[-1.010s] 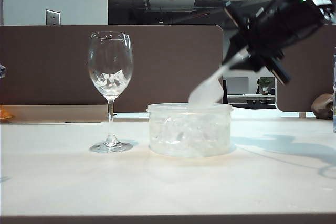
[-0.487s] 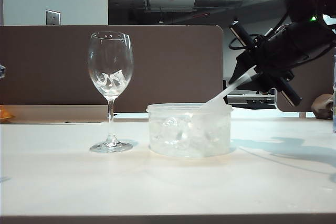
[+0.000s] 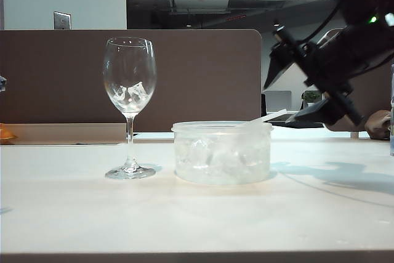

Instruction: Pick up an ice shovel filled with ice cubes and pour the ice from the shovel into the glass.

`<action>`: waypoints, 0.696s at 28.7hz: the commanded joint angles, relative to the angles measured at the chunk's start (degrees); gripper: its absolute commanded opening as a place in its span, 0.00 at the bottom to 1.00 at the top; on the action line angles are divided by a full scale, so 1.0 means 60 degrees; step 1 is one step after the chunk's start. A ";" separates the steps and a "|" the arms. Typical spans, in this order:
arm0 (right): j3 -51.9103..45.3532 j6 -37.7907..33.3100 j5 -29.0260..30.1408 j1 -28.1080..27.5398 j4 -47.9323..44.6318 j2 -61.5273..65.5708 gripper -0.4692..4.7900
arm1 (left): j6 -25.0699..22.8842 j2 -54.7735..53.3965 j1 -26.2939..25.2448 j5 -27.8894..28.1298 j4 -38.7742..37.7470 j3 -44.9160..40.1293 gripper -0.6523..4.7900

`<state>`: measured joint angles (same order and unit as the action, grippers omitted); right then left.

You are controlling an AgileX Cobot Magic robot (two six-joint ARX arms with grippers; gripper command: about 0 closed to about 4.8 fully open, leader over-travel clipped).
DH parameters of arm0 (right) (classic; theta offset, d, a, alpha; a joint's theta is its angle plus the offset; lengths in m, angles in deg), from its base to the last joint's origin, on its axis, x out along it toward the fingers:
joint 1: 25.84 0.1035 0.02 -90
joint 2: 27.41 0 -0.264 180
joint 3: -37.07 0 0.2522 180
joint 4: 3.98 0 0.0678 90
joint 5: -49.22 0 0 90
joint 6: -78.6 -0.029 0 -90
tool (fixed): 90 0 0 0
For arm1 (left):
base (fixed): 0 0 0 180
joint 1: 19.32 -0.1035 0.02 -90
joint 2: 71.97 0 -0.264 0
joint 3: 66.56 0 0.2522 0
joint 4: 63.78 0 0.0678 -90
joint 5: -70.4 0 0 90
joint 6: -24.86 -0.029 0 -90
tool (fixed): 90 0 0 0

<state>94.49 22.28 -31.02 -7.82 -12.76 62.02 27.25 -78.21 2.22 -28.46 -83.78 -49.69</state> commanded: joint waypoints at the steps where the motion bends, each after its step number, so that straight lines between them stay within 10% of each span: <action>1: -0.0470 -0.0080 -0.0740 -0.0007 -0.0146 -0.0554 0.73 | -0.0011 -0.0007 -0.0011 -0.0029 0.0120 0.0018 0.17; 9: -0.2051 -0.0022 -0.1064 -0.0142 -0.0364 -0.2222 0.69 | -0.0011 -0.0007 -0.0011 -0.0029 0.0120 0.0018 0.17; 20: -0.3548 0.2550 -0.1173 -0.0211 -0.0455 -0.5559 0.08 | -0.0011 -0.0007 -0.0011 -0.0029 0.0120 0.0018 0.17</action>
<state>73.20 34.09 -38.10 -9.13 -14.51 29.82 27.23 -78.21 2.22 -28.46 -83.76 -49.69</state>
